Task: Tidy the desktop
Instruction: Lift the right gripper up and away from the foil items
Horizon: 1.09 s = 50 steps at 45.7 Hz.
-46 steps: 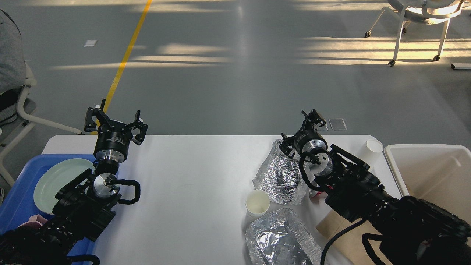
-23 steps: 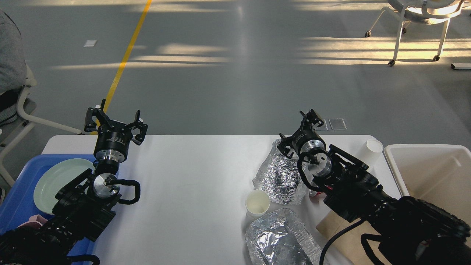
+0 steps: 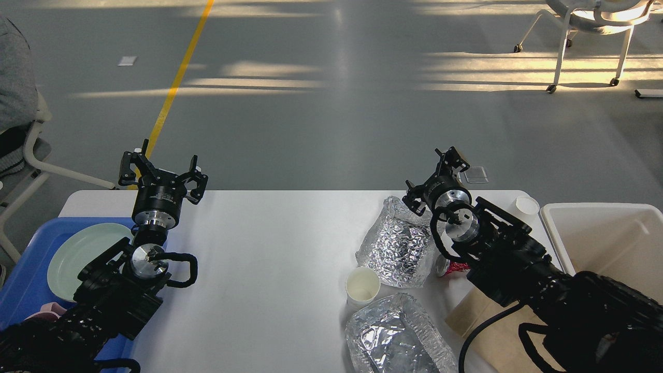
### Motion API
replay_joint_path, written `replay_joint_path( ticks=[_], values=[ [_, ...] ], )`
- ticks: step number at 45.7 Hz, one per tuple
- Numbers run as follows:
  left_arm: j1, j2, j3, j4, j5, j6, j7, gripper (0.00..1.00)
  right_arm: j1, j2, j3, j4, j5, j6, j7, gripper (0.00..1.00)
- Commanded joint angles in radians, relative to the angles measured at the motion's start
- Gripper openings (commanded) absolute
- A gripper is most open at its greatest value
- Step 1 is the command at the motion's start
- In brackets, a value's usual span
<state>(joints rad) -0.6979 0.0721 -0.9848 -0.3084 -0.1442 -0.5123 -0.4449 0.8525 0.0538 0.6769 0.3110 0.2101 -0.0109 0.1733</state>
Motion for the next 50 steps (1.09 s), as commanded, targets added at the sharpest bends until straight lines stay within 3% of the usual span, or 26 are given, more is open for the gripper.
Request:
replay_joint_path(
  ticks=[1, 34, 50],
  values=[
    [0.000, 0.000, 0.000, 0.000, 0.000, 0.000, 0.000, 1.00, -0.001, -0.012, 0.003, -0.001, 0.000, 0.000, 0.000, 1.00],
    [0.000, 0.000, 0.000, 0.000, 0.000, 0.002, 0.000, 1.00, 0.026, -0.020, 0.001, -0.010, 0.002, -0.001, -0.011, 1.00],
    [0.000, 0.000, 0.000, 0.000, 0.000, 0.000, 0.000, 1.00, 0.046, -0.156, -0.003, 0.010, 0.000, 0.020, -0.014, 1.00]
  ],
)
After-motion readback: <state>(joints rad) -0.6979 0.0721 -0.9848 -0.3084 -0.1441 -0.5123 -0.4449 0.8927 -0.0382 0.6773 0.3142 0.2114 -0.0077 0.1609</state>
